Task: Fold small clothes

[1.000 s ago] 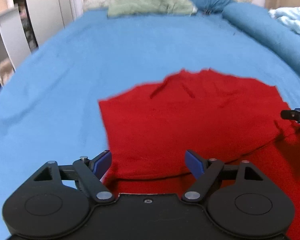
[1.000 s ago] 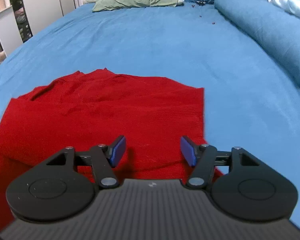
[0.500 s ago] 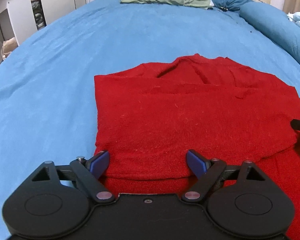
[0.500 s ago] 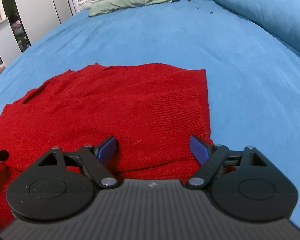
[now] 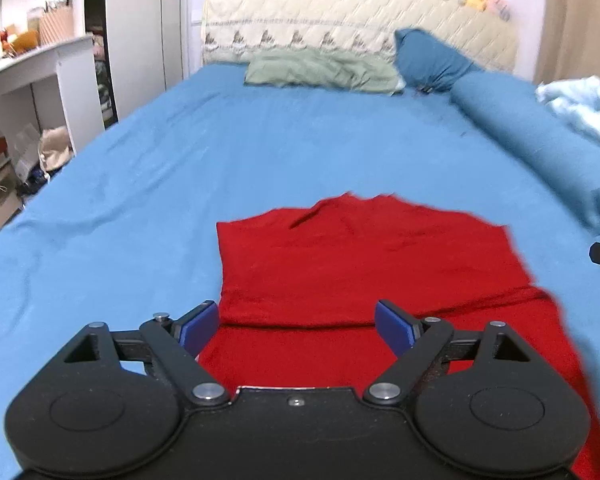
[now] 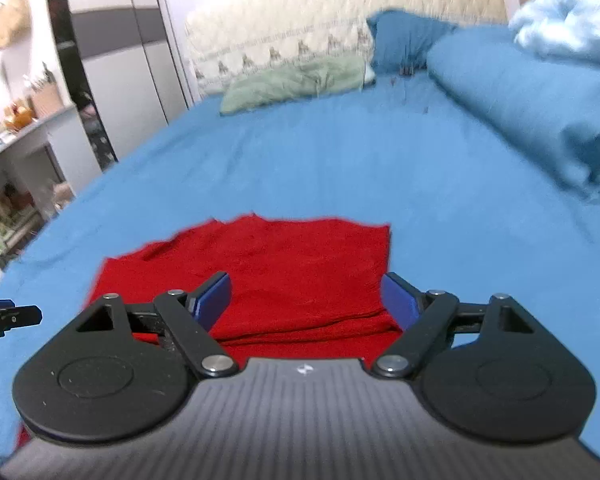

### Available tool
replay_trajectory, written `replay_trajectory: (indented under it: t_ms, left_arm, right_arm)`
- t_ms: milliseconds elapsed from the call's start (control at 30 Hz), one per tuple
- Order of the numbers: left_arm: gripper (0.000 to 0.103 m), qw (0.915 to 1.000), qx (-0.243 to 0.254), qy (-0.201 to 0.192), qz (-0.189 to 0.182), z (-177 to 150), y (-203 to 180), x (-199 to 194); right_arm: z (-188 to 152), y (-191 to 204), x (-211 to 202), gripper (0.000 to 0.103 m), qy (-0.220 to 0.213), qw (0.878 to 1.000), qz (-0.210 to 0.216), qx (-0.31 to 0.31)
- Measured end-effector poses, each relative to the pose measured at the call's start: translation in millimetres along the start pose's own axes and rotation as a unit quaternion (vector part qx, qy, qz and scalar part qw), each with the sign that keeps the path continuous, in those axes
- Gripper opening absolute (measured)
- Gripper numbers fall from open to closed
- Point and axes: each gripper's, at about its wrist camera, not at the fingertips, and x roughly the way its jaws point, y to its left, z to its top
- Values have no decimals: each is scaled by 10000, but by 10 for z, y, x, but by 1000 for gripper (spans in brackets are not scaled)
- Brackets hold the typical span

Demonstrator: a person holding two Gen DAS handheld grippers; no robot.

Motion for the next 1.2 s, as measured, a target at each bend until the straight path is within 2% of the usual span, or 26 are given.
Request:
replay_trajectory:
  t_ms: [100, 233, 367, 467, 567, 667, 833, 1000, 1100, 1200]
  left_arm:
    - [101, 9997, -88, -198, -90, -30, -16, -685]
    - [103, 9990, -117, -389, -210, -207, 8, -1427]
    - [103, 9988, -308, -229, -290, -495, 128, -1738]
    - [103, 9985, -471, -58, -290, -786, 214, -1811]
    - [103, 9978, -584, 161, -269, -1047, 273, -1750]
    - [101, 9975, -613, 328, -153, -1297, 282, -1650]
    - [91, 9937, -801, 784, -83, -1650, 358, -1315]
    - [71, 9893, -761, 1245, -58, -1909, 354, -1005]
    - [66, 9864, -786, 1441, 9, -2012, 359, -876]
    - [65, 9847, -842, 1523, 69, -2079, 398, -838]
  right_arm:
    - [119, 51, -745, 103, -136, 9999, 54, -57]
    - [155, 78, -1648, 103, -259, 9993, 102, -236]
    - [-41, 55, -2271, 103, -157, 9988, 13, -458]
    - [-316, 2, -2479, 103, 90, 9989, -6, -471]
    - [-679, -19, -2521, 103, 400, 9974, -226, -564]
    - [-1035, -88, -2389, 103, 775, 9958, -313, -377]
    - [-1516, -171, -2124, 103, 1155, 9926, -383, -44]
    - [-1808, -162, -1886, 103, 1367, 9893, -513, 8]
    - [-1900, -157, -1797, 100, 1451, 9878, -562, 71]
    - [-1967, -142, -1701, 96, 1546, 9858, -648, 84]
